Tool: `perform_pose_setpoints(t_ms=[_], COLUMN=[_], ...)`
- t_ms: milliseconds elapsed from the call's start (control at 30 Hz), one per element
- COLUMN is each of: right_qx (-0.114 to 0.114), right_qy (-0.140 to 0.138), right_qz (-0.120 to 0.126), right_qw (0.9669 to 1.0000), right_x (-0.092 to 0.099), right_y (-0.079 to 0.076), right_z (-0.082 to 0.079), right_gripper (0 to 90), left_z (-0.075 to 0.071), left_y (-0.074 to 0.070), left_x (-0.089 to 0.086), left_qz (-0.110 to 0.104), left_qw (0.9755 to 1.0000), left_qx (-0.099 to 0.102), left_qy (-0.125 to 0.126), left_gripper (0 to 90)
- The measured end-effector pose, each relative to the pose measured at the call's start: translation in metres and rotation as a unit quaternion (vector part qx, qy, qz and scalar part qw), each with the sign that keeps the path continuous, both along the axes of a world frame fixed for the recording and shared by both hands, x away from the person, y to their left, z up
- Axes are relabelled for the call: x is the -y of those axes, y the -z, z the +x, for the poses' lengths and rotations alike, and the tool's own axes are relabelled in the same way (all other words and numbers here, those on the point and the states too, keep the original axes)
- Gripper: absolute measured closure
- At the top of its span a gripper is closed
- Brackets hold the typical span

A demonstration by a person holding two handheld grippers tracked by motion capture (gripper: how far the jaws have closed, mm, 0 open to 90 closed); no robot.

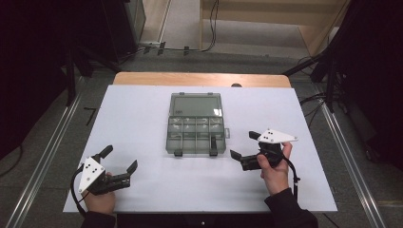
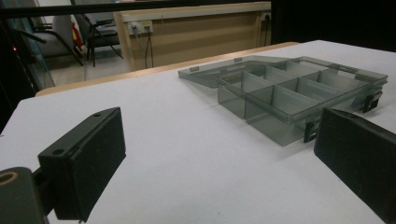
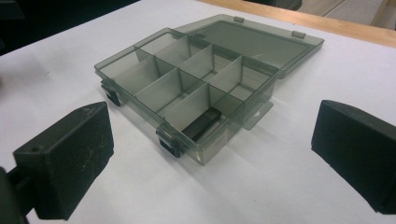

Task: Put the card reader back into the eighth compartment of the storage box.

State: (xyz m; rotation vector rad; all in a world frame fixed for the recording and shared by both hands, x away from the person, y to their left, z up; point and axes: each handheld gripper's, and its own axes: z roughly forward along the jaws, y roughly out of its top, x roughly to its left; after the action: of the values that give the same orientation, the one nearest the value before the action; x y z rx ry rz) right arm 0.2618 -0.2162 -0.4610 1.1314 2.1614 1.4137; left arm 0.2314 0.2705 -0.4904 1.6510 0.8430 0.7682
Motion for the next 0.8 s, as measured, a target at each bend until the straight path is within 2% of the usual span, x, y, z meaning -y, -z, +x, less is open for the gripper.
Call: perform_pose_setpoints(t_ms=[267, 400, 800], right_qx=[0.015, 0.018, 0.027], right_qy=[0.010, 0.016, 0.031], right_qz=[0.005, 0.012, 0.012], right_qw=[0.9998, 0.9996, 0.9991], right_x=[0.015, 0.023, 0.046], right_y=[0.003, 0.006, 0.012], right_z=[-0.010, -0.013, -0.025], right_gripper=[0.0, 0.0, 0.0], left_z=[0.000, 0.000, 0.000], left_y=[0.000, 0.000, 0.000], left_x=[0.000, 0.000, 0.000], left_qz=[0.000, 0.000, 0.000], left_qw=[1.0000, 1.0000, 1.0000], left_qx=[-0.001, 0.000, 0.000], left_qy=[0.000, 0.000, 0.000], left_gripper=[2.3, 2.3, 2.3])
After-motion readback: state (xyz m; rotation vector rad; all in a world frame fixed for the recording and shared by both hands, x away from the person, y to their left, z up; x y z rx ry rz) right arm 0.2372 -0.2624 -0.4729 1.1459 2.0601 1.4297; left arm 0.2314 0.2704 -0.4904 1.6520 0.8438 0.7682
